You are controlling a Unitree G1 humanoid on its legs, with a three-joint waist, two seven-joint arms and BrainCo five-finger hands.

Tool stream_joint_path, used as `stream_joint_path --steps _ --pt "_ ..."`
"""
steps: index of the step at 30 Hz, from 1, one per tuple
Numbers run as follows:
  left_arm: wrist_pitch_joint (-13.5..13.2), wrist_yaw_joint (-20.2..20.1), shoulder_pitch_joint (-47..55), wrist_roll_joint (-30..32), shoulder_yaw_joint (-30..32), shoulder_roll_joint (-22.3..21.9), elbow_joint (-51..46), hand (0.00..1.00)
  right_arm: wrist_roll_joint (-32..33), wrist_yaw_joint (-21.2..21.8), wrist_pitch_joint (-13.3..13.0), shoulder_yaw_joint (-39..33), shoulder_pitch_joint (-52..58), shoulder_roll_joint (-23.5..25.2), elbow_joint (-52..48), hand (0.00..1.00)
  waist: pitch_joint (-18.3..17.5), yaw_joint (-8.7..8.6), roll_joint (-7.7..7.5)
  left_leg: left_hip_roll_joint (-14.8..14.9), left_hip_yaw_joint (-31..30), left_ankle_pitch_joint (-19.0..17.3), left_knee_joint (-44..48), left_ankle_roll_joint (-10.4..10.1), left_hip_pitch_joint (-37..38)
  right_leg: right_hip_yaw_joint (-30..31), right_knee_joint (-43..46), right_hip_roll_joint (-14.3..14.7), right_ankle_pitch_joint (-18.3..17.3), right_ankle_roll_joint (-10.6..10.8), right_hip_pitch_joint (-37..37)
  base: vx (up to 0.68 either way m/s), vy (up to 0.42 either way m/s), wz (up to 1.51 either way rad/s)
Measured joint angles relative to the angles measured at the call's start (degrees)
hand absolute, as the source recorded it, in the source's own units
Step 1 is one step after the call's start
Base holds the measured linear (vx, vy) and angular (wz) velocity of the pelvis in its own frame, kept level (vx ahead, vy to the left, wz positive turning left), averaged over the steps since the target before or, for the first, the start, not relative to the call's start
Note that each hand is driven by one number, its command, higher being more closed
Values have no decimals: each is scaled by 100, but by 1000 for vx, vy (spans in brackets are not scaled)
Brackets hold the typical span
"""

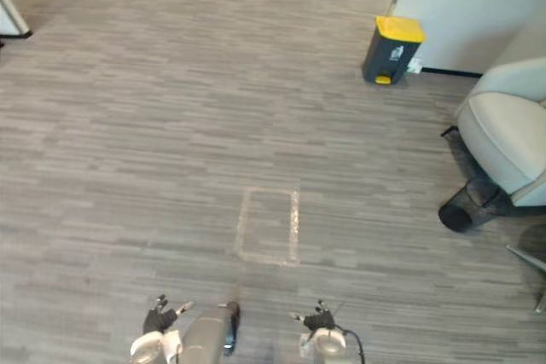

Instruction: Organize the slippers on the shoe rack

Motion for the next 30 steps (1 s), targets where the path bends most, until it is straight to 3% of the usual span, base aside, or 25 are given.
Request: stream_joint_path --steps 2,3,5,7,10,11,12,13,14,15,16,17,18,20,21,24,26,28,29,30 --pt "26 -4 -15 4 -114 31 43 0 -3 2 -2 -95 54 -2 -7 0 43 -27 -26 -129 130 -246 -146 96 529 -39 1626 -126 324 505 -534 440 259 -28" --pt "34 -1 -48 6 -126 51 129 0 -5 2 -4 -145 150 -2 -7 0 88 -101 -34 -260 129 -323 -394 144 1008 -272 2792 -237 359 568 -872 354 163 3" --pt "68 1 -86 7 -144 53 178 0 -20 10 -10 -165 215 -3 -172 0 121 -221 -8 -309 182 -351 -842 164 1612 -745 3553 -327 255 388 -1460 478 166 5" --pt "88 -3 -140 7 -181 62 217 0 -22 18 -55 -168 219 0 -206 0 117 -241 -24 -291 212 -362 -1224 143 1967 -1310 3341 -363 134 182 -2016 338 92 -2" --pt "110 -10 -247 7 -206 87 398 0 -24 32 -73 -371 136 -3 -238 0 137 -278 -22 -269 282 -419 -1651 53 2557 -2064 1936 -331 175 34 -2500 392 42 -2" --pt "109 -13 -244 7 -272 106 439 0 -25 33 -72 -460 98 -11 -199 0 140 -300 -16 -260 274 -477 -1801 -52 2783 -2302 1120 -207 428 -97 -2570 452 9 4" --pt "107 -18 -217 8 -320 152 451 0 -29 36 -64 -459 91 2 -174 0 121 -300 -57 -314 250 -541 -1867 -167 2932 -2403 413 -103 945 -327 -2562 458 -6 7" --pt "107 -22 -197 9 -319 170 452 0 -33 35 -60 -464 101 3 -167 0 108 -303 -95 -370 205 -563 -1882 -205 2983 -2427 237 -92 1214 -443 -2570 477 -51 20" --pt "100 -24 -197 21 -311 207 485 0 -45 47 -44 -509 131 -12 -176 0 48 -319 -216 -503 47 -610 -1896 -277 3119 -2379 133 -84 1582 -973 -2602 523 -102 16" --pt "111 -23 -227 68 -325 127 543 0 -47 21 -37 -632 99 -65 -166 0 13 -319 18 -309 -112 -655 -1779 -321 3165 -2445 275 32 1458 -928 -2564 519 -115 18" --pt "110 -23 -209 107 -325 115 543 0 -48 14 -51 -655 102 -51 -173 0 -12 -325 72 -254 -206 -655 -1629 -321 3119 -2470 227 76 1333 -893 -2503 522 -156 5" --pt "112 -21 -174 123 -315 68 536 0 -47 16 -67 -637 76 -37 -173 0 9 -357 170 -85 -293 -654 -851 -322 2834 -2530 169 209 1159 -869 -2381 504 -174 8" --pt "131 -22 -139 124 -281 1 547 0 -42 12 -83 -531 75 -35 -200 0 39 -396 327 148 -408 -521 529 -414 2305 -2532 6 457 1043 -919 -2134 500 -176 -3" --pt "136 -20 -93 128 -201 -37 490 0 4 11 -77 -440 56 -8 -176 0 47 -366 423 458 -517 -119 1860 -397 1749 -2465 -156 697 937 -1037 -1849 564 -87 -41" --pt "136 -38 -105 127 -200 -1 380 0 57 8 -53 -178 56 7 -80 0 135 -314 326 665 -529 -201 2817 -356 1269 -2269 -177 855 721 -1116 -1453 559 -48 -67" --pt "128 -57 -132 119 -305 159 261 0 166 -18 -27 -110 16 7 5 0 193 -251 126 704 -528 -509 2619 -386 687 -1828 -354 832 604 -1098 -1043 329 -20 -76" --pt "126 -56 -143 127 -298 169 197 0 172 -28 4 -123 6 8 43 0 170 -224 62 574 -751 -681 1494 -442 418 -1467 -550 767 632 -997 -795 378 84 -91" --pt "126 -53 -159 124 -298 160 204 0 173 -43 18 -174 2 8 42 0 175 -223 66 293 -1284 -642 350 -511 391 -1165 -544 673 576 -877 -708 342 211 -82" --pt "122 -53 -170 121 -297 143 228 0 173 -52 18 -269 1 9 39 0 180 -218 79 44 -1896 -393 -263 -529 398 -937 -464 587 464 -693 -667 302 262 -78" --pt "122 -53 -170 120 -297 131 234 0 172 -61 18 -286 2 8 38 0 179 -218 98 -11 -2048 -311 -407 -525 403 -876 -429 574 431 -648 -658 278 295 -67"
